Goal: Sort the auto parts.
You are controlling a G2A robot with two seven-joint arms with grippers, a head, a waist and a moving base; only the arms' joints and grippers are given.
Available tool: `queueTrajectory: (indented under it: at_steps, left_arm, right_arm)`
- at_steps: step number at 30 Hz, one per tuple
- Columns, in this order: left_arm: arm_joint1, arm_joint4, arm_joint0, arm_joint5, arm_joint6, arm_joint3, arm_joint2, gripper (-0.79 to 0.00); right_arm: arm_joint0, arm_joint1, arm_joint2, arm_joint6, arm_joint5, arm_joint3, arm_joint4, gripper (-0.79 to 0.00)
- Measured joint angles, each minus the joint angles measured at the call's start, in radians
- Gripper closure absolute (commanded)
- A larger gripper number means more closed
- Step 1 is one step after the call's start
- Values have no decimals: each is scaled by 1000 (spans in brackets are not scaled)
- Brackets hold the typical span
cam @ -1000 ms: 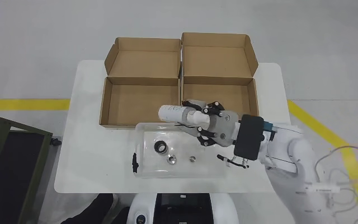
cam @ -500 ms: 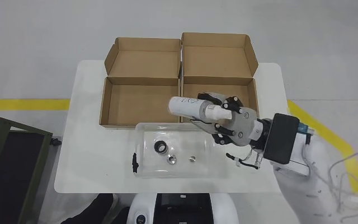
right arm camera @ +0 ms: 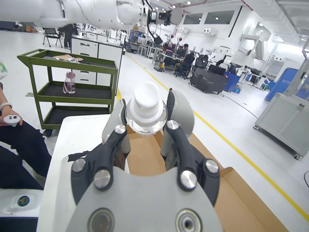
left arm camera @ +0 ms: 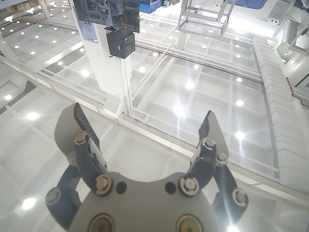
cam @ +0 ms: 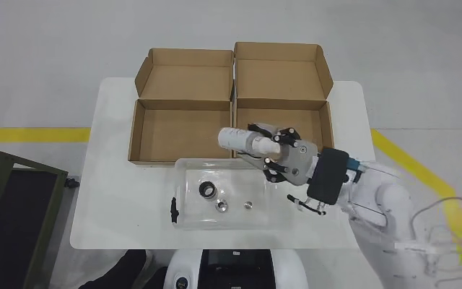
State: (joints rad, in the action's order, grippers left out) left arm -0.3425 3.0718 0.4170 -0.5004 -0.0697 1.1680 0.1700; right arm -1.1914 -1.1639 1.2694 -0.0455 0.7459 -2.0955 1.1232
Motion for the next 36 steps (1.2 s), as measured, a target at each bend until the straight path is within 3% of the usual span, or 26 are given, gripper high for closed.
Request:
queueTrajectory:
  at_steps: [9,36]
  left_arm:
    - [0,0,0,0,0,0,0,-785]
    - [0,0,0,0,0,0,0,-785]
  right_arm:
    - [27,-4,-60,-53,-38,120,71,0]
    - [236,-24,-169,-358,-140,444,44,0]
